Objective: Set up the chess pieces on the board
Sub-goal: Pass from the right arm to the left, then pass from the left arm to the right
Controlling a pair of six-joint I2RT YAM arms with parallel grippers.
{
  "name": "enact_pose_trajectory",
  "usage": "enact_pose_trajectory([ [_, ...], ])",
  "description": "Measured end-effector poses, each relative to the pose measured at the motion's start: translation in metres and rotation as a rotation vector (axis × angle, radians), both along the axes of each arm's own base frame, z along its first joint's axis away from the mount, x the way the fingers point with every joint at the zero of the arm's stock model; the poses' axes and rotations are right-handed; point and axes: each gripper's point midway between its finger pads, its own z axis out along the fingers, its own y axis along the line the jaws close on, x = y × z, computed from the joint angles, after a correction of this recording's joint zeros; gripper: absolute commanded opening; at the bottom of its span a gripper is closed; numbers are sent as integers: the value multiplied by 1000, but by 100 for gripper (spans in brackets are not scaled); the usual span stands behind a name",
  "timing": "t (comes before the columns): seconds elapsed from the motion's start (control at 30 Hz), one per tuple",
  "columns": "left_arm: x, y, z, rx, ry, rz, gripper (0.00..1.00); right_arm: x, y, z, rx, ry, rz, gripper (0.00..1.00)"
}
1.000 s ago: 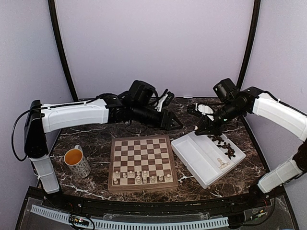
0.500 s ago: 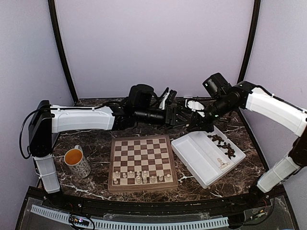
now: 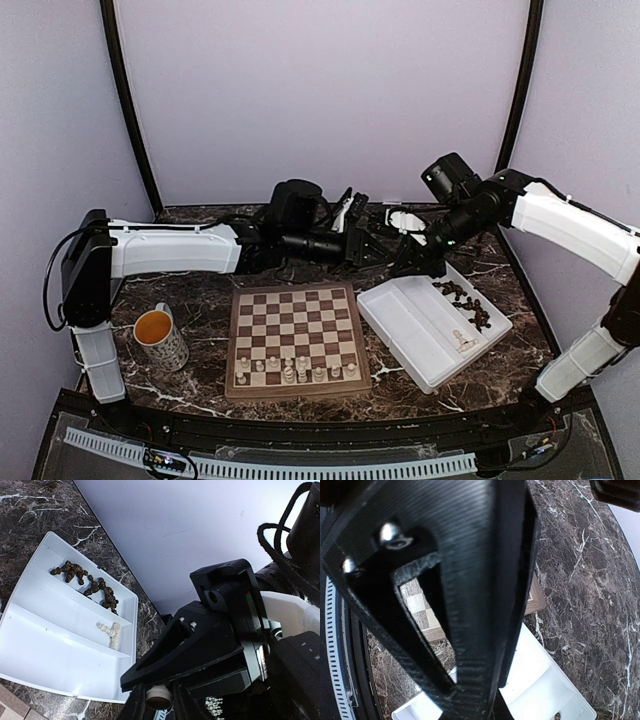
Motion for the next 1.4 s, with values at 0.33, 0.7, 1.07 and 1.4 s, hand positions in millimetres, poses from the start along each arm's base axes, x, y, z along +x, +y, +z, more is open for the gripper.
enact_pose_trajectory([
  [0.33, 0, 0, -1, -15, 7, -1, 10, -1, -1, 0, 1, 15, -19, 36],
  [0.7, 7, 11, -8, -140, -74, 35, 8, 24, -55, 73, 339, 31, -231, 55],
  [1.07, 15, 14, 46, -362, -185, 77, 8, 28, -35, 87, 626, 383, -207, 58],
  [1.4, 14, 16, 57, -413, -190, 78, 8, 22, -25, 89, 683, 498, -160, 51],
])
